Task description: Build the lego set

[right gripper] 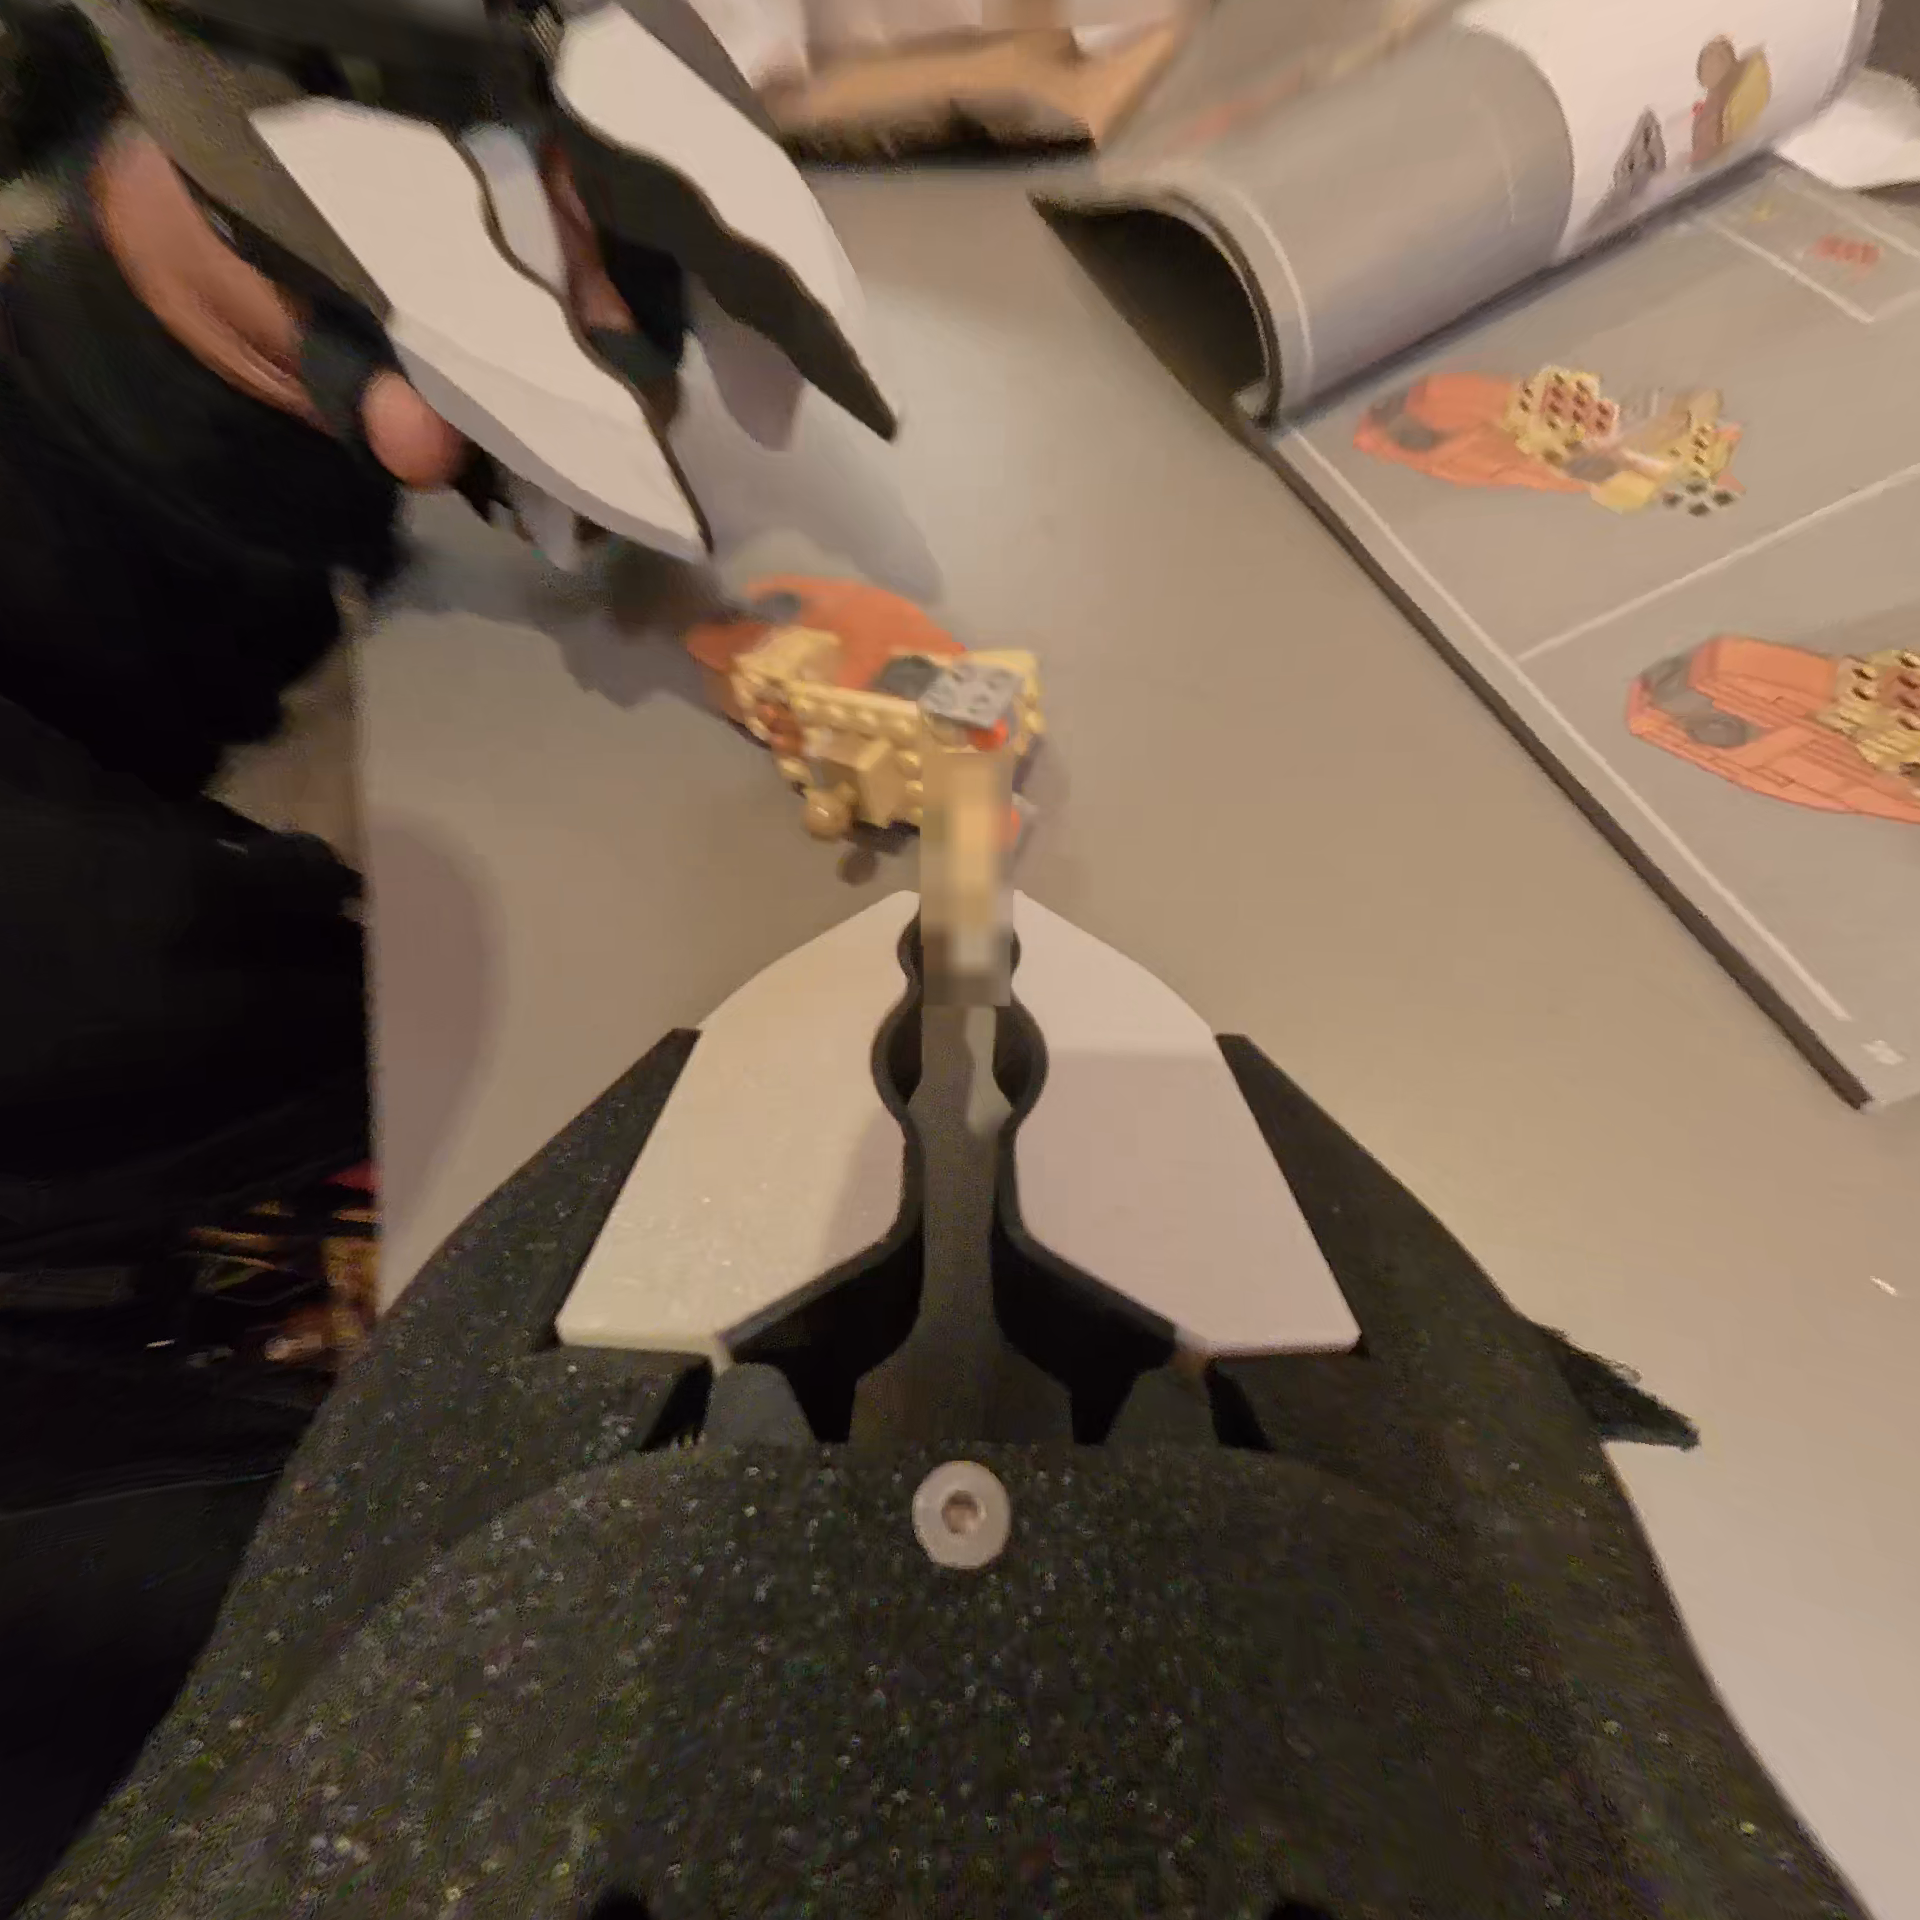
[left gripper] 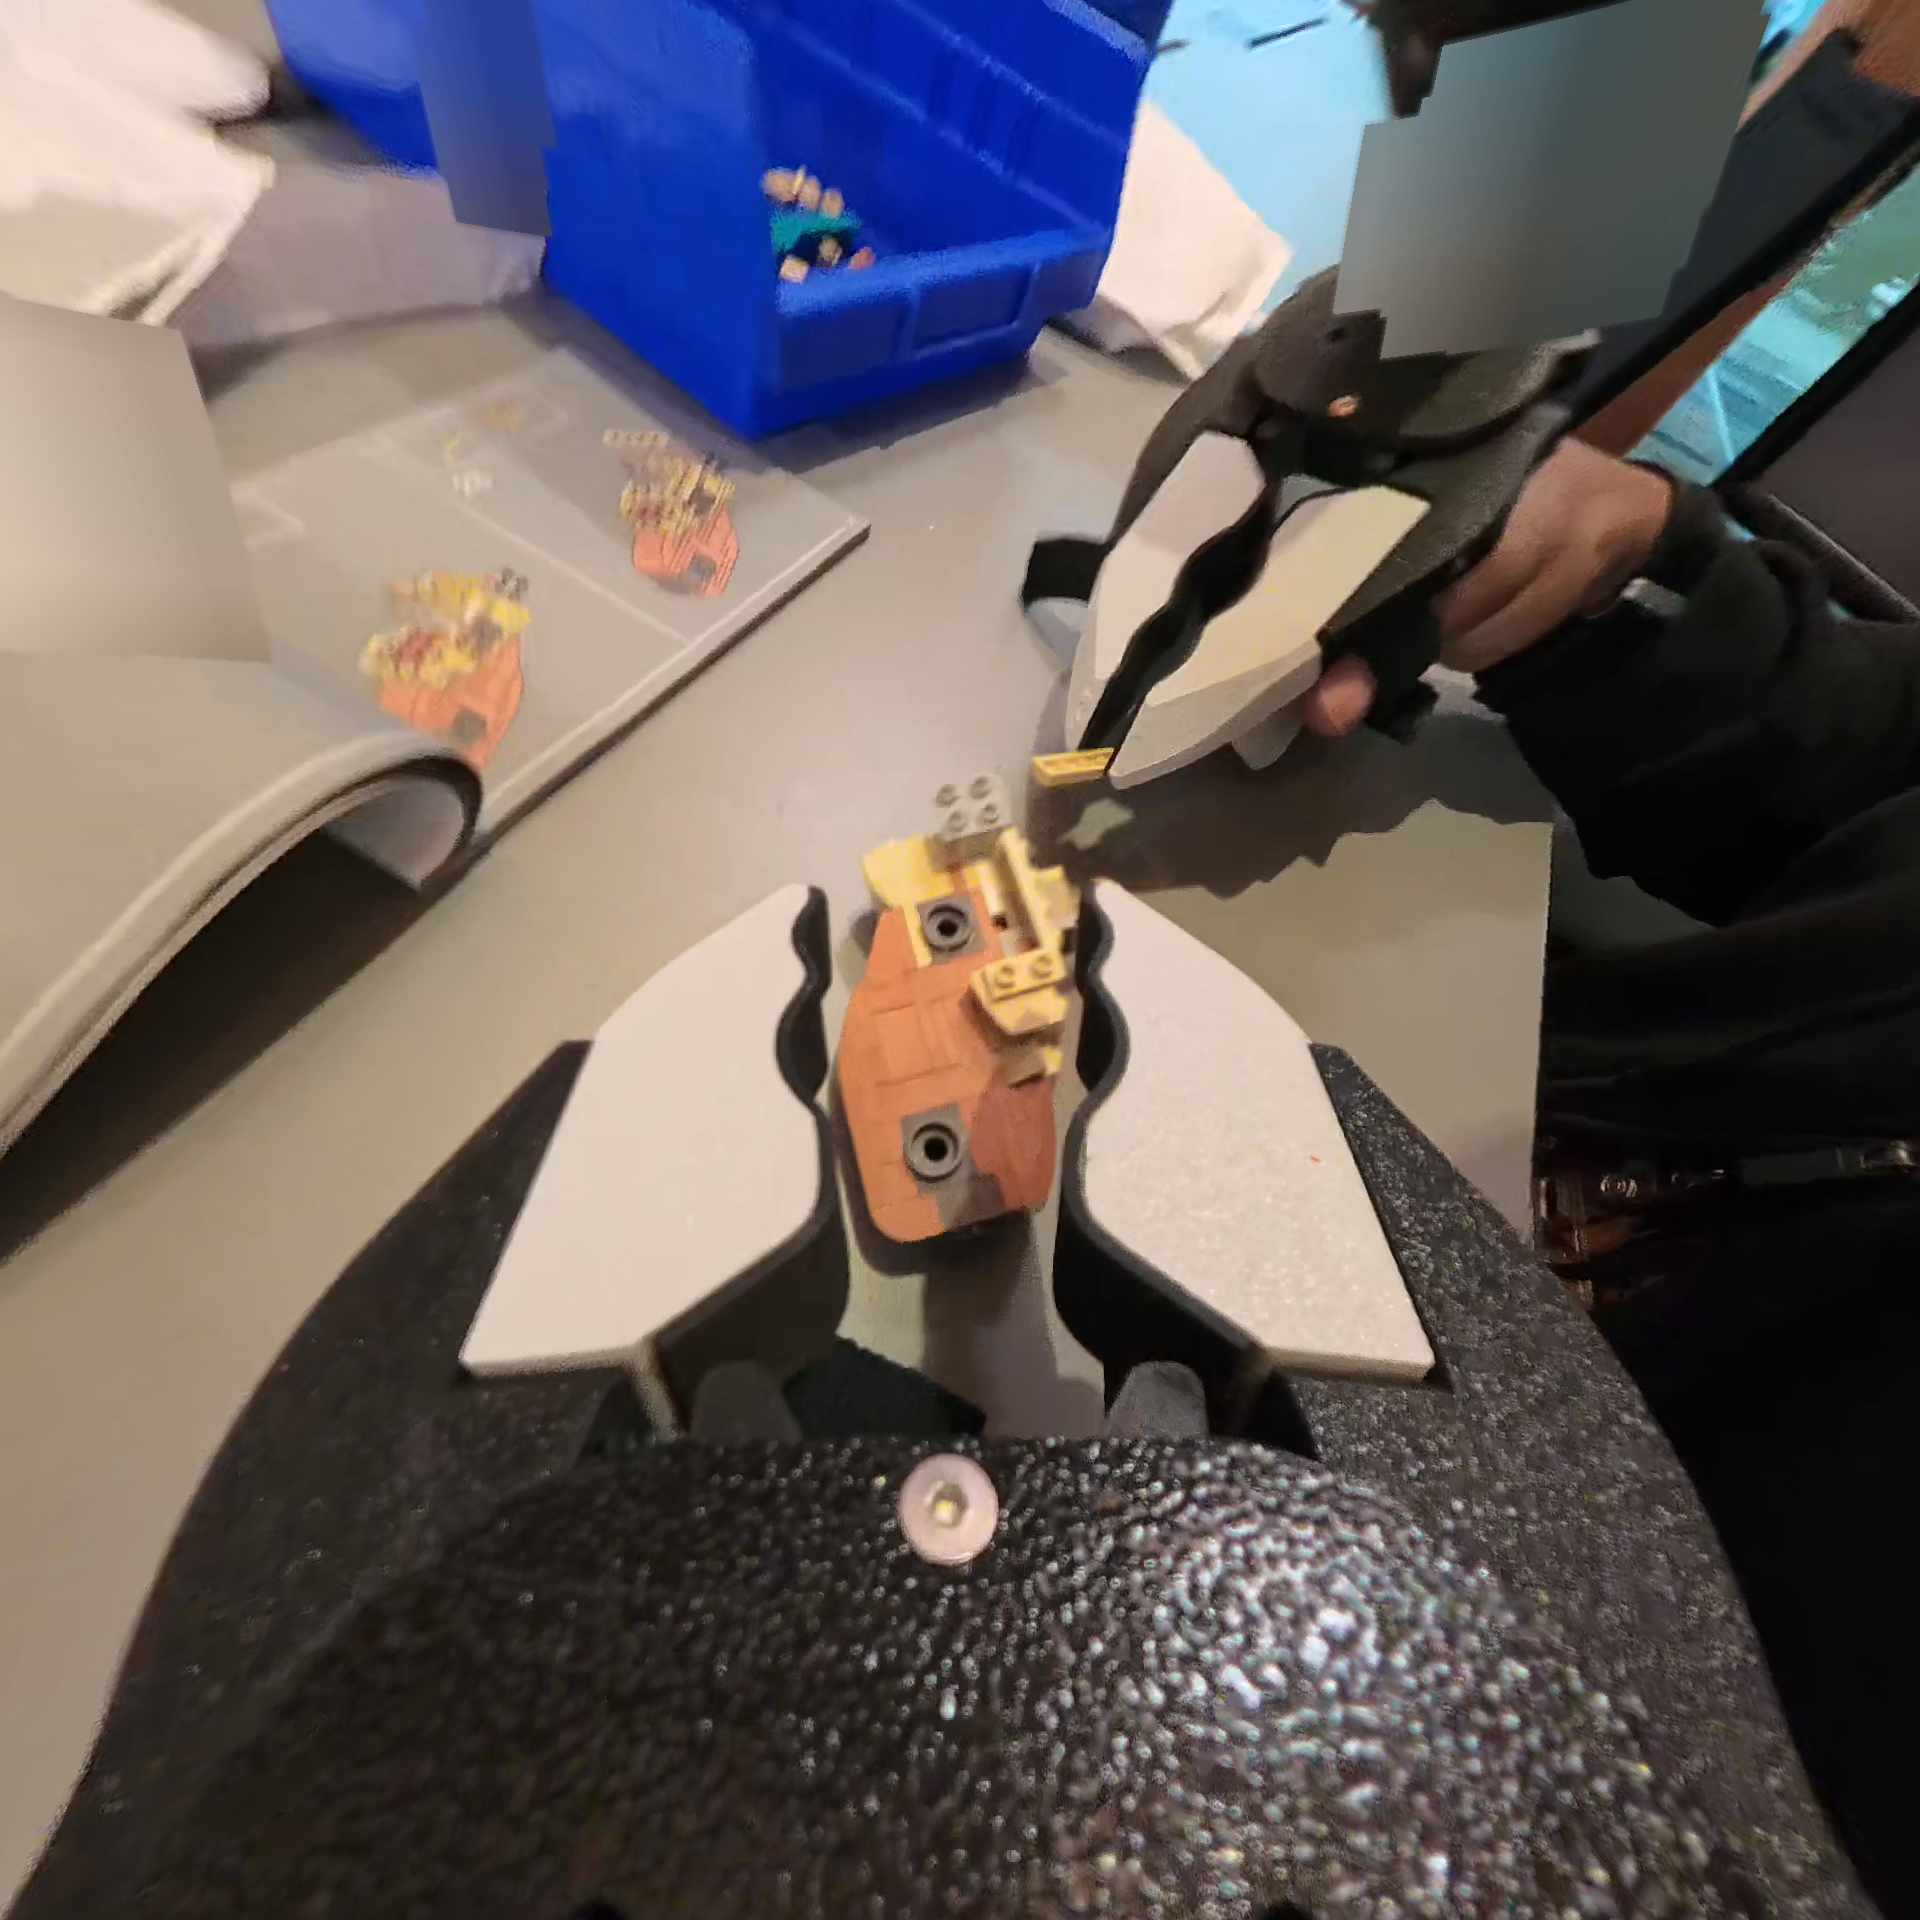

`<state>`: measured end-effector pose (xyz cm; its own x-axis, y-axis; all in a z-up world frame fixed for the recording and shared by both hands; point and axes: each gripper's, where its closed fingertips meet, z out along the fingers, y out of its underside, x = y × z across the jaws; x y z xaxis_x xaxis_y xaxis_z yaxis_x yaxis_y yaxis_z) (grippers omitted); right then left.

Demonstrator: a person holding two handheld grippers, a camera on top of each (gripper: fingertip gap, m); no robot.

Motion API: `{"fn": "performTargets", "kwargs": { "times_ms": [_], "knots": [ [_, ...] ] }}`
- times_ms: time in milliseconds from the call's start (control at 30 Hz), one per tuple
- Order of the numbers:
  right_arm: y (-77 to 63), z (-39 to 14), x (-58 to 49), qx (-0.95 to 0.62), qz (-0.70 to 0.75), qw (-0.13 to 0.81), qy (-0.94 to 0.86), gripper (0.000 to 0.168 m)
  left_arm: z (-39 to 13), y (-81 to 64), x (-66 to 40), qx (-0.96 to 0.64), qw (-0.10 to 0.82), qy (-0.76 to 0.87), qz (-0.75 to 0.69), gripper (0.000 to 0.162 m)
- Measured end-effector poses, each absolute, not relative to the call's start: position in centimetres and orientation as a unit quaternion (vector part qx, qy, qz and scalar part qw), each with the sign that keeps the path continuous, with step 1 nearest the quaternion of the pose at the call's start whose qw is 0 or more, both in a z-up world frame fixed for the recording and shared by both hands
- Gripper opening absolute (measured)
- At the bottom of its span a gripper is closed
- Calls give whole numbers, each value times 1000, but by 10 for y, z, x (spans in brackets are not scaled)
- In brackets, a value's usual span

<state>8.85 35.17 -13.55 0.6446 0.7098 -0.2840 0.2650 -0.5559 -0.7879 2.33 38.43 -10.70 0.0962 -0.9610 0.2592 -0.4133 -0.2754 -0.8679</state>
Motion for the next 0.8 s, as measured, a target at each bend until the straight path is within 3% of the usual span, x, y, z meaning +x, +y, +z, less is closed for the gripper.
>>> {"fn": "performTargets", "kwargs": {
  "times_ms": [133, 300, 567, 800],
  "knots": [
    [339, -95, 74, -745, 489, 379, -251, 8, -76, 369, 37, -578, 384, 579, -427, 44],
    [328, -62, 70, -649, 661, 327, -186, 8, -57, 345, 59, -415, 443, 682, -408, 34],
    [316, -59, 64, -630, 692, 294, -194, 8, -54, 326, 68, -323, 427, 735, -416, 18],
    [321, -61, 68, -635, 688, 300, -181, 8, -62, 324, 67, -371, 387, 724, -434, 5]
  ]
}}
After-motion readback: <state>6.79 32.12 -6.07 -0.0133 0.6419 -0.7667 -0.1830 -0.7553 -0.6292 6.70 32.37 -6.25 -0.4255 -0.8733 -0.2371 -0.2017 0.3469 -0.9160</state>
